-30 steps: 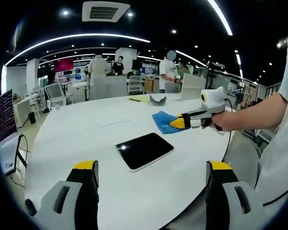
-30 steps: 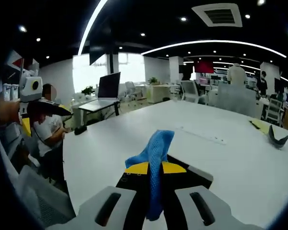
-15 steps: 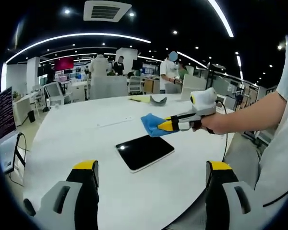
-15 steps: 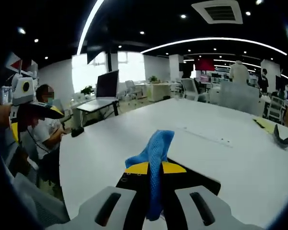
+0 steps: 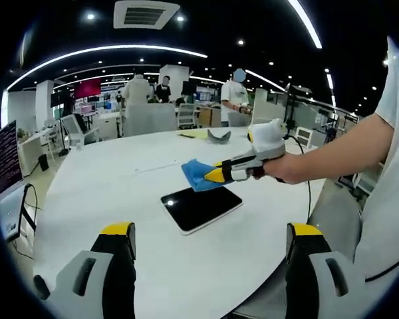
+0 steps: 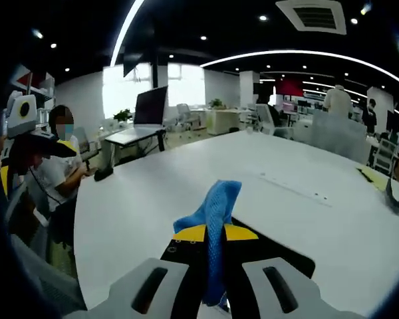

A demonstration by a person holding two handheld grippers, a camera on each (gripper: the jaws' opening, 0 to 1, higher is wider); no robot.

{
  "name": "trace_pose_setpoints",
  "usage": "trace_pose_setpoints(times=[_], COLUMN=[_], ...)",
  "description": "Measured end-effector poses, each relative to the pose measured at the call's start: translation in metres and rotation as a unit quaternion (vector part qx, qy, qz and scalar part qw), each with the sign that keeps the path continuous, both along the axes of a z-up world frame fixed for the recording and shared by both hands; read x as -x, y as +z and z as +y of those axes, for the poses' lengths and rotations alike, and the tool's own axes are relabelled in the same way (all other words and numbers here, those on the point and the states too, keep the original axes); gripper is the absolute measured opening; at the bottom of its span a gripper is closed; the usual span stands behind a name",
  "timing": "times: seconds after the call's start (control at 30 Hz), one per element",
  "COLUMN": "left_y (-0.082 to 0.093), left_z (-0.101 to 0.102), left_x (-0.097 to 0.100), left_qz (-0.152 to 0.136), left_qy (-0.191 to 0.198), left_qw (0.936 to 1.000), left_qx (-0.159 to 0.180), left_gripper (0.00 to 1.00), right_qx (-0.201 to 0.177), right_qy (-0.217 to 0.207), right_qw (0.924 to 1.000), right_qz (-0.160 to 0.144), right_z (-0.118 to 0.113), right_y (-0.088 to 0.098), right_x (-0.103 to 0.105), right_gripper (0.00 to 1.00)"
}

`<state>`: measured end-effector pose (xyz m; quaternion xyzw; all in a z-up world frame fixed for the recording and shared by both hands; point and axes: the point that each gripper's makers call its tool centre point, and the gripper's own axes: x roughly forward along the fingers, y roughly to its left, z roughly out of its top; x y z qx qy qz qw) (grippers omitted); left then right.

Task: Wipe the mirror surface with the cleaning cloth until all visible marks leave the cleaned area.

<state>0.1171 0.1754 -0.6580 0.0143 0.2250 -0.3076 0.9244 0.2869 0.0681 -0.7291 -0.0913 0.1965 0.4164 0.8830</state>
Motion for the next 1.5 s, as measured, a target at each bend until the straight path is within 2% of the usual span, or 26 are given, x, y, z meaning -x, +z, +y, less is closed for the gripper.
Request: trace_pose_setpoints(times=[0.1,0.27,0.4,0.6,0.8,0.9,1.0,1.07,1.23,1.5], left_y=[-0.002,0.004,0.000,0.003,-0.002,-0.003,-0.006,-0.006,-0.004,-0.006], left_z=[-0.001,-0.007,-0.008,-0.006,-0.006,-0.006,-0.006,-0.004,0.001,-0.001], left_x=[0.000,-0.004,-0.008,-0.011,-0.013,-0.014,-0.015,-0.016,-0.020,-0.025], left_qz=[-0.002,-0.008,-0.011,-0.012,-0.007,-0.005,0.000,-0.002,-0.001,0.005], left_qy=[-0.011,-0.014,-0.019,-0.014,-0.016,-0.020,-0.023,-0.023,-0.017,-0.030], left_qw=[0.9996,0.9998,0.9994,0.9997,0.9998,0.9998,0.9997,0.9997,0.9999,0.9995], left_qx=[-0.024,-0.010,-0.027,-0.015,-0.010,-0.008,-0.007,-0.011,-0.001,0.003], left_gripper=[0.95,0.95,0.95,0.95,0.95,0.95,0.95,0.96,0.97,0.93], right_qx=[0.002,-0.001,-0.005,-0.003,0.006,0.002,0.015,0.004,0.008,0.013], right_qy=[0.005,0.003,0.002,-0.001,0.010,0.005,0.006,0.002,0.003,0.008], right_qw=[1.0000,1.0000,1.0000,1.0000,0.9999,0.9999,0.9998,0.9999,0.9998,0.9997], right_qz=[0.002,0.001,0.005,0.007,0.011,0.015,0.007,0.017,0.016,0.018], right_z=[0.005,0.014,0.018,0.021,0.028,0.031,0.034,0.036,0.043,0.054], right_y=[-0.002,-0.001,-0.002,-0.007,-0.016,-0.017,-0.018,-0.018,-0.021,-0.026], right_x=[-0.007,-0.020,-0.026,-0.041,-0.044,-0.047,-0.050,-0.054,-0.063,-0.075], right_gripper=[0.03,0.03,0.03,0.03,0.03,0.03,0.03,0.03,0.03,0.03])
